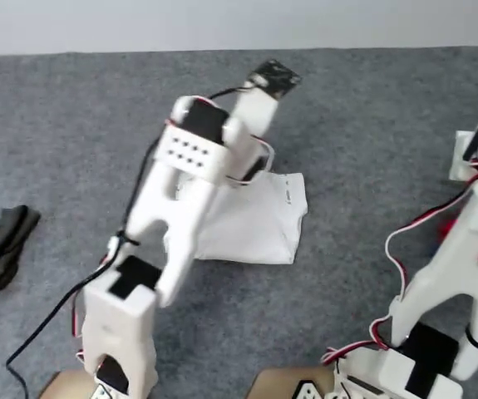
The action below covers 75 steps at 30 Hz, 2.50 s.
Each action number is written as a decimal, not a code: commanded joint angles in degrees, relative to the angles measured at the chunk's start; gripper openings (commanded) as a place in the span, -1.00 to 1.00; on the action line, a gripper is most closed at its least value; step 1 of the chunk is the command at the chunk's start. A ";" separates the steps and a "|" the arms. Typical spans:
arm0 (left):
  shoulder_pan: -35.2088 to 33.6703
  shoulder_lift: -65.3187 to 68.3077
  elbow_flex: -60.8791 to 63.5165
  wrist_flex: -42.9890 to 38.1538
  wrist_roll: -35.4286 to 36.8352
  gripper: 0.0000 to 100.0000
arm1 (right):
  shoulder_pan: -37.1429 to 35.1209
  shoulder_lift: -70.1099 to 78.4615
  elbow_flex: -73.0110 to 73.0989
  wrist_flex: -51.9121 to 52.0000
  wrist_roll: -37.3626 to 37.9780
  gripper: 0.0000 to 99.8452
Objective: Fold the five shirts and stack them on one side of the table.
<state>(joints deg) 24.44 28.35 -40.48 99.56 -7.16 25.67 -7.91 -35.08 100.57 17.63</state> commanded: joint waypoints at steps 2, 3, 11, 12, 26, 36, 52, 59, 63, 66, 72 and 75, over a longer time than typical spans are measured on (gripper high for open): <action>3.60 5.36 -8.04 0.88 1.76 -0.99 | 3.74 -2.68 -2.29 2.42 0.62 -0.98; 4.04 6.95 -9.54 0.88 1.93 -0.99 | 4.26 -2.68 -2.29 2.42 0.62 -0.98; 7.30 16.79 -17.98 0.88 2.81 -0.99 | 4.70 -4.53 -2.20 2.42 0.62 -0.98; 7.30 17.41 -18.68 0.88 3.43 -0.99 | 4.79 -4.53 -2.20 2.42 0.62 -0.98; 13.10 22.15 -19.82 0.79 3.78 -0.72 | 4.62 -4.44 -2.20 2.42 0.62 -0.98; 7.56 14.42 -19.38 1.05 1.85 -0.64 | 4.79 -4.62 -2.20 2.42 0.62 -0.98; -8.44 11.78 -14.64 0.79 -2.99 -0.85 | 4.88 -4.62 -2.20 2.42 0.62 -0.98; -8.79 21.19 -14.20 0.97 -3.52 -0.95 | 4.88 -4.62 -2.20 2.51 0.62 -0.98; -8.35 23.03 -13.58 1.05 -3.43 -0.99 | 4.88 -5.58 -2.20 2.51 0.62 -0.98; -7.03 20.75 -10.77 1.05 -3.43 -0.99 | 4.88 -5.76 -2.11 2.51 0.62 -0.98; -1.32 15.30 2.86 0.97 -5.19 -0.99 | 4.88 -5.93 0.09 2.42 0.70 -0.98; 1.32 11.16 7.52 0.88 -4.66 -0.99 | 4.97 -5.93 0.09 2.42 0.70 -0.98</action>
<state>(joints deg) 22.77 46.46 -36.00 99.38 -12.00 29.89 -11.43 -35.08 100.57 17.80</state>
